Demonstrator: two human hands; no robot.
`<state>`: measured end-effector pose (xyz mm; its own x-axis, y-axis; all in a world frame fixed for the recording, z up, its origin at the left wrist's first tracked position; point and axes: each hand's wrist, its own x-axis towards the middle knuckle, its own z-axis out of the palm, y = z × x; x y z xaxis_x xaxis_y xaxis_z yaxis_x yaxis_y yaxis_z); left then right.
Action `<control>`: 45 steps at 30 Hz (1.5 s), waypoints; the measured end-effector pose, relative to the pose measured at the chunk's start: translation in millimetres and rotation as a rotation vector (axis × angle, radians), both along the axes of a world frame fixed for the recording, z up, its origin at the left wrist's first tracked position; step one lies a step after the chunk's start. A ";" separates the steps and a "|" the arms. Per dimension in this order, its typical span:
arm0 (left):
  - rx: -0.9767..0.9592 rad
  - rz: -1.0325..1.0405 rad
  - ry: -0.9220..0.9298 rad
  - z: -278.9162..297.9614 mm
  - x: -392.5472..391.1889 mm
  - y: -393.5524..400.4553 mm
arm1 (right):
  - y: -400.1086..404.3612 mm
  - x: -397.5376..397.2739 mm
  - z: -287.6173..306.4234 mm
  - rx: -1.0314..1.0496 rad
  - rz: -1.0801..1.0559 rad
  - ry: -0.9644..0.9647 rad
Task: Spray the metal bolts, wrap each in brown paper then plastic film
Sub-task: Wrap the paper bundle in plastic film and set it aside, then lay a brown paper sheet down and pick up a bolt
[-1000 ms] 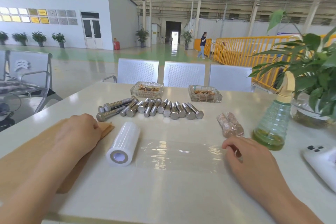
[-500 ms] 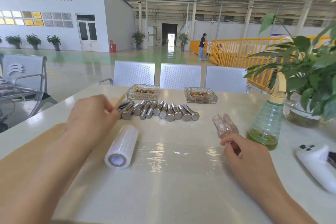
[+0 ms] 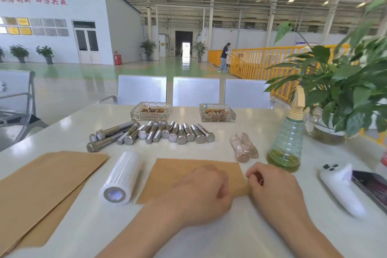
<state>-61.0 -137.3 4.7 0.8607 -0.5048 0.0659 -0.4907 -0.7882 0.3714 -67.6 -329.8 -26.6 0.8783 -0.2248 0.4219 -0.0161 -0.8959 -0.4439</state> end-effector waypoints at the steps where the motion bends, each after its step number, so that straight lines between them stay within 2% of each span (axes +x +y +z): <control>1: 0.012 0.009 0.018 1.5 0.2 2.8 | -0.1 0.6 -0.5 0.002 0.008 0.006; 5: 0.069 0.068 0.008 10.5 13.4 16.3 | -2.0 1.3 -0.4 0.123 0.006 -0.013; 10: 0.282 0.119 0.092 -8.0 16.9 27.9 | 0.3 0.0 1.7 0.178 -0.004 -0.029; 17: 0.330 0.190 0.138 -7.8 3.2 27.0 | 3.3 0.8 4.3 0.139 -0.008 -0.011; 23: 0.361 0.231 0.107 -12.2 -6.7 17.1 | 5.3 -1.0 4.3 0.083 -0.009 0.005; 28: 0.284 0.230 0.080 -2.4 -5.0 21.7 | 4.3 -0.6 3.3 0.065 0.001 0.045; 31: 0.126 0.349 -0.085 17.2 21.7 20.2 | 5.2 0.4 3.0 0.063 0.001 0.015; 34: 0.018 0.341 -0.213 31.7 67.5 1.5 | 6.2 1.9 2.1 0.052 0.017 -0.020; 42: 0.345 0.236 -0.112 19.7 137.1 -42.5 | -1.5 6.8 1.3 0.117 0.051 -0.043; 45: 0.316 0.245 -0.192 15.3 140.5 -44.7 | -0.4 8.2 1.0 0.102 0.048 -0.043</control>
